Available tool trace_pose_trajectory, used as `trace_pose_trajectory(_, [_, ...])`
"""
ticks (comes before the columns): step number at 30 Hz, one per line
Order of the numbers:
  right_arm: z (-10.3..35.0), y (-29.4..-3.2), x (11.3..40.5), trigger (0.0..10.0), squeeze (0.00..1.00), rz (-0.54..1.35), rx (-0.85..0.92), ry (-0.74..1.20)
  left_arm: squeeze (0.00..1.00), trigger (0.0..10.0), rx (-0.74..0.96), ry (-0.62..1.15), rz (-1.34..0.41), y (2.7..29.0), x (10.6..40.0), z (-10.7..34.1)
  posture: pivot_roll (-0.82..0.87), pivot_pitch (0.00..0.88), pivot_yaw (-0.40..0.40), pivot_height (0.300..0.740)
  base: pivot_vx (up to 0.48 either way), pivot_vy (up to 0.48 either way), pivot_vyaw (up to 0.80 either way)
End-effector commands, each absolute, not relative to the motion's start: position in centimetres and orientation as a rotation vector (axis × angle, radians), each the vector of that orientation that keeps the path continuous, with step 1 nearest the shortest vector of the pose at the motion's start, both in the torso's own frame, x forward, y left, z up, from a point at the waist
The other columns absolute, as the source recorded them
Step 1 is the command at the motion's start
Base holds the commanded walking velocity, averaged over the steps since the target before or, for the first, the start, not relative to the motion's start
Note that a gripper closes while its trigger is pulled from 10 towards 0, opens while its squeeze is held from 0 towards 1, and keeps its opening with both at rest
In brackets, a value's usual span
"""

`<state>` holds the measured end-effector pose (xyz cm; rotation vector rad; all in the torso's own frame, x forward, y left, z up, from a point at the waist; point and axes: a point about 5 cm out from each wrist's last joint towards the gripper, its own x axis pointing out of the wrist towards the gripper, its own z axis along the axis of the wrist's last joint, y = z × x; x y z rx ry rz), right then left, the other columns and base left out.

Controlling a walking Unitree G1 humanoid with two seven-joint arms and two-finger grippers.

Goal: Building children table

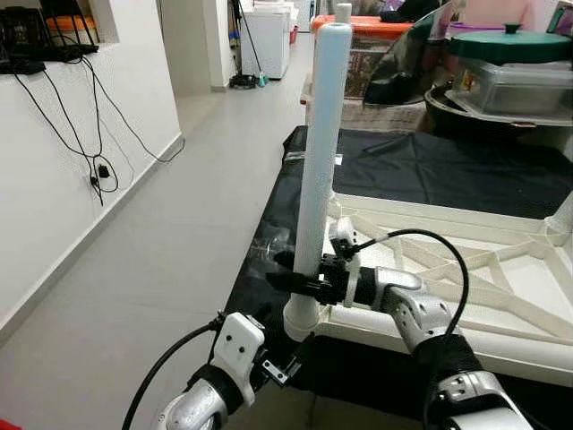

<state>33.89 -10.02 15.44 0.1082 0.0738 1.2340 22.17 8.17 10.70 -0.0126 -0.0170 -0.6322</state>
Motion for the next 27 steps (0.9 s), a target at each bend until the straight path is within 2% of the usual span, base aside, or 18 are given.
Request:
trace_pose_trajectory(1, [14.9, -9.5, 34.6, 0.0, 0.00, 1.090, 0.153, 0.080, 0.00, 10.0, -0.024, 0.002, -0.629, 8.2, 22.0, 10.5, 0.04, 0.000, -0.034, 0.740, 0.000, 0.000, 0.00])
trace_pose_trajectory(3, [14.9, -9.6, 35.0, 0.0, 0.00, 1.017, 0.155, 0.071, 0.00, 10.0, -0.025, 0.002, -0.629, 8.2, 22.0, 10.5, 0.04, 0.000, -0.034, 0.740, 0.000, 0.000, 0.00])
trace_pose_trajectory(6, [14.5, -10.9, 36.7, 0.0, 0.00, 0.625, 0.148, 0.063, 0.00, 10.0, -0.025, 0.003, -0.629, 8.2, 22.0, 10.4, 0.04, 0.000, -0.034, 0.740, 0.000, 0.000, 0.00])
trace_pose_trajectory(7, [14.5, -10.9, 36.7, 0.0, 0.00, 0.625, 0.148, 0.063, 0.00, 10.0, -0.025, 0.003, -0.629, 8.2, 22.0, 10.4, 0.04, 0.000, -0.034, 0.740, 0.000, 0.000, 0.00])
trace_pose_trajectory(9, [14.2, -12.6, 37.3, 0.0, 0.00, 0.317, 0.132, 0.059, 0.00, 10.0, -0.025, 0.003, -0.628, 8.3, 22.0, 10.5, 0.04, 0.000, -0.032, 0.740, 0.000, 0.000, 0.00])
trace_pose_trajectory(10, [13.8, -13.8, 37.0, 0.0, 0.00, 0.124, 0.132, 0.066, 0.00, 10.0, -0.026, 0.003, -0.629, 8.3, 22.0, 10.5, 0.03, 0.000, -0.030, 0.740, 0.000, 0.000, 0.00])
trace_pose_trajectory(11, [13.8, -13.8, 37.0, 0.0, 0.00, 0.124, 0.132, 0.066, 0.00, 10.0, -0.026, 0.003, -0.629, 8.3, 22.0, 10.5, 0.03, 0.000, -0.030, 0.740, 0.000, 0.000, 0.00])
trace_pose_trajectory(14, [12.9, -15.3, 35.2, 0.0, 0.00, -0.215, 0.138, 0.075, 0.00, 10.0, -0.025, 0.005, -0.633, 8.3, 22.1, 10.4, 0.03, 0.000, -0.030, 0.740, 0.000, 0.000, 0.00])
trace_pose_trajectory(16, [12.9, -15.3, 35.2, 0.0, 0.00, -0.215, 0.138, 0.075, 0.00, 10.0, -0.025, 0.005, -0.633, 8.3, 22.1, 10.4, 0.03, 0.000, -0.030, 0.740, 0.000, 0.000, 0.00])
trace_pose_trajectory(18, [12.6, -15.0, 34.2, 0.0, 0.00, -0.330, 0.169, 0.071, 0.00, 10.0, -0.025, 0.005, -0.633, 8.3, 22.1, 10.4, 0.03, 0.000, -0.032, 0.740, 0.000, 0.000, 0.00])
trace_pose_trajectory(21, [12.3, -14.1, 33.6, 0.0, 0.00, -0.402, 0.203, 0.084, 0.00, 10.0, -0.024, 0.004, -0.632, 8.2, 22.1, 10.4, 0.04, 0.000, -0.034, 0.740, 0.000, 0.000, 0.00])
trace_pose_trajectory(27, [12.3, -12.7, 33.7, 0.0, 0.00, -0.409, 0.231, 0.096, 0.00, 10.0, -0.025, 0.004, -0.631, 8.3, 22.1, 10.4, 0.03, 0.000, -0.035, 0.740, 0.000, 0.000, 0.00])
